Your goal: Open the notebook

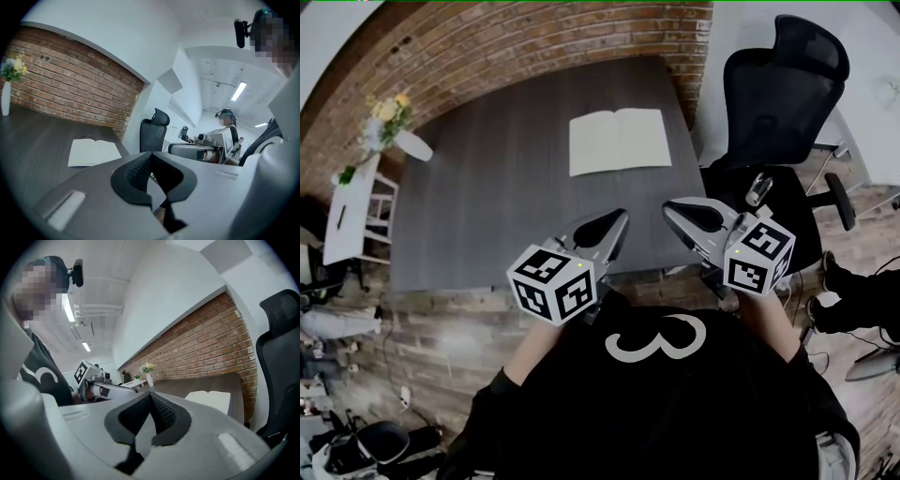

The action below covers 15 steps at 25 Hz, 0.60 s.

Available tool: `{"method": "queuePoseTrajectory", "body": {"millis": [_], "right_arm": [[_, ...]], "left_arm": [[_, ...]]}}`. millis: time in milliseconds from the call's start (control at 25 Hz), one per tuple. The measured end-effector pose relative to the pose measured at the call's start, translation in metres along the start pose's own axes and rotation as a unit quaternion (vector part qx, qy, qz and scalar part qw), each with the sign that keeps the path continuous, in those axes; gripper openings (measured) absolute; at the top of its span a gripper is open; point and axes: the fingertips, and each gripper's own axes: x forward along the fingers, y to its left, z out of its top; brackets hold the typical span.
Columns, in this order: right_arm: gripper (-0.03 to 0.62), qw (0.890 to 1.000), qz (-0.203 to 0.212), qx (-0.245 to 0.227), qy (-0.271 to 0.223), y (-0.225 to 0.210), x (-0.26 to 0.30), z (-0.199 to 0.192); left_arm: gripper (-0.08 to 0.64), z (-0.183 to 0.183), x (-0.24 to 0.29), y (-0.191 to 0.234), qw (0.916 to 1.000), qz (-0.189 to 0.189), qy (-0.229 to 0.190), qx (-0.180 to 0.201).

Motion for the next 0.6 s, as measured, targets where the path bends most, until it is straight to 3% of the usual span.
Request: {"method": "queuePoseTrajectory", "body": {"millis": [600], "right_arm": [[0.000,1.000,-0.001,-0.001,-0.002,0.008,-0.007,-0.002]], "left_arm": [[0.014,0.003,-0.003,-0.012,1.0000,-0.004,-0.004,0.003]]}}
